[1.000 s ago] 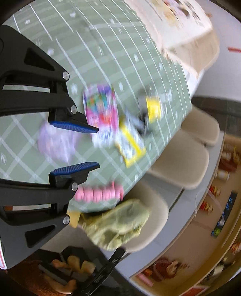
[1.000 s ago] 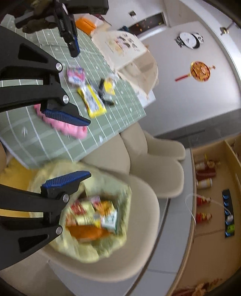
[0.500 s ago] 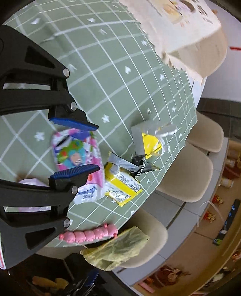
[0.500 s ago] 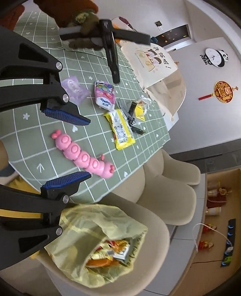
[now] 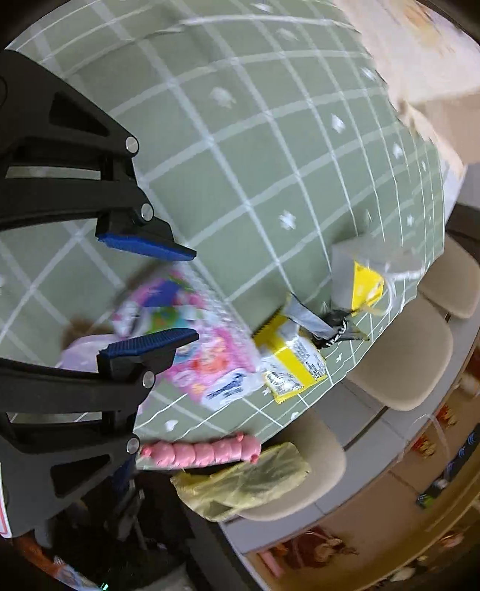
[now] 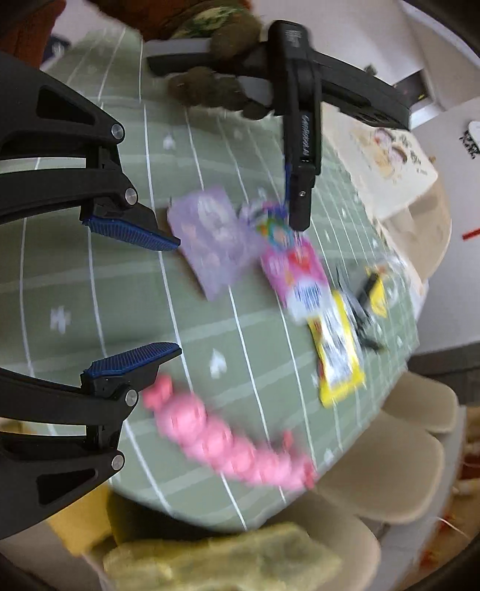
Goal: Collect trash
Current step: 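Grasp the pink Kleenex tissue pack with the left tool while the right tool grasps the purple packet, then lift the tissue pack with the left tool while the right tool carries the purple packet to the bag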
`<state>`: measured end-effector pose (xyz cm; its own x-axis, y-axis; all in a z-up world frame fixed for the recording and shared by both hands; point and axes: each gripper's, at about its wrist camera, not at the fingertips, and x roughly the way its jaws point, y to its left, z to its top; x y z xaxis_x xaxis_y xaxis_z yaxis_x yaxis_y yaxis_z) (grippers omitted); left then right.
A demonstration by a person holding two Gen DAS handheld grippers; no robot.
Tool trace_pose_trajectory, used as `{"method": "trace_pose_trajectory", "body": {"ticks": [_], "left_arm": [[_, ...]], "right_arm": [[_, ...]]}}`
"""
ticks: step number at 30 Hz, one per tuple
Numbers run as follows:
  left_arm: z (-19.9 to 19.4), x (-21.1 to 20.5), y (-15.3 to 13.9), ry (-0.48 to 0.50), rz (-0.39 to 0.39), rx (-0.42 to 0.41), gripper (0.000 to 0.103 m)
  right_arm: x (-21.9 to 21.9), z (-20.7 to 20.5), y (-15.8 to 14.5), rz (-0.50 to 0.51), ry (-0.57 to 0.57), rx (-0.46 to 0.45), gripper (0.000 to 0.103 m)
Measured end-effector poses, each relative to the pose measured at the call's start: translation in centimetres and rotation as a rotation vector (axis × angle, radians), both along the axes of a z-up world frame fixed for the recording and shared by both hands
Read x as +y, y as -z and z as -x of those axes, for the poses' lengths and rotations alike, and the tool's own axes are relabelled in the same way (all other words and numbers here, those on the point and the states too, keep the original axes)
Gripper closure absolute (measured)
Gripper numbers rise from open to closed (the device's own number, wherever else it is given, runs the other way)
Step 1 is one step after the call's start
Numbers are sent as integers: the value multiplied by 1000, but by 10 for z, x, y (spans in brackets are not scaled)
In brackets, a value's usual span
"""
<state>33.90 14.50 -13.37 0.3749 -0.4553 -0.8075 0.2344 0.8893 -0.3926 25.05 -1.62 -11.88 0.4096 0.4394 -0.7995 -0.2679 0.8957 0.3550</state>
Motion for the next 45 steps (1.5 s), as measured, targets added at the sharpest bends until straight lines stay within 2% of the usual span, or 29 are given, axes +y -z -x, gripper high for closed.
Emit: {"method": "trace_pose_trajectory", "body": {"ticks": [3, 7, 11, 13, 14, 17, 21, 25, 28, 33, 37, 41, 43, 45], "left_arm": [[21, 15, -8, -54, 13, -19, 67], [35, 32, -15, -111, -1, -38, 67], [35, 42, -20, -149, -3, -44, 67], [34, 41, -23, -148, -9, -52, 67], [33, 39, -25, -137, -13, -59, 67], [29, 30, -27, -107, -19, -72, 67], [20, 9, -28, -33, -38, -100, 67], [8, -14, -20, 61, -76, -123, 64], [-4, -33, -10, 118, -135, -127, 63], [-14, -46, 4, 129, -202, -108, 63], [-6, -50, 5, 148, -175, -88, 63], [3, -53, 11, 134, -146, -22, 64], [9, -53, 10, 118, -118, -8, 75], [13, -49, 11, 91, -74, 29, 82]], "right_arm": [[5, -5, 8, -80, -28, 47, 54], [20, -13, 7, -62, -52, 31, 56], [29, -28, 7, -70, -55, 34, 63], [32, -33, 9, -41, -59, 34, 76], [32, -35, 11, -34, -65, 40, 87], [19, -30, 10, -41, -48, 44, 98], [-11, -18, 2, -29, 4, 20, 99], [-41, -5, -10, 35, 97, -28, 99], [-57, 7, -17, 51, 143, -54, 99], [-66, 21, -15, 63, 156, -51, 99], [-68, 26, -10, 55, 174, -39, 99], [-67, 27, -10, 67, 177, -43, 99], [-67, 29, -11, 69, 171, -45, 99], [-66, 29, -10, 67, 163, -42, 99]]}}
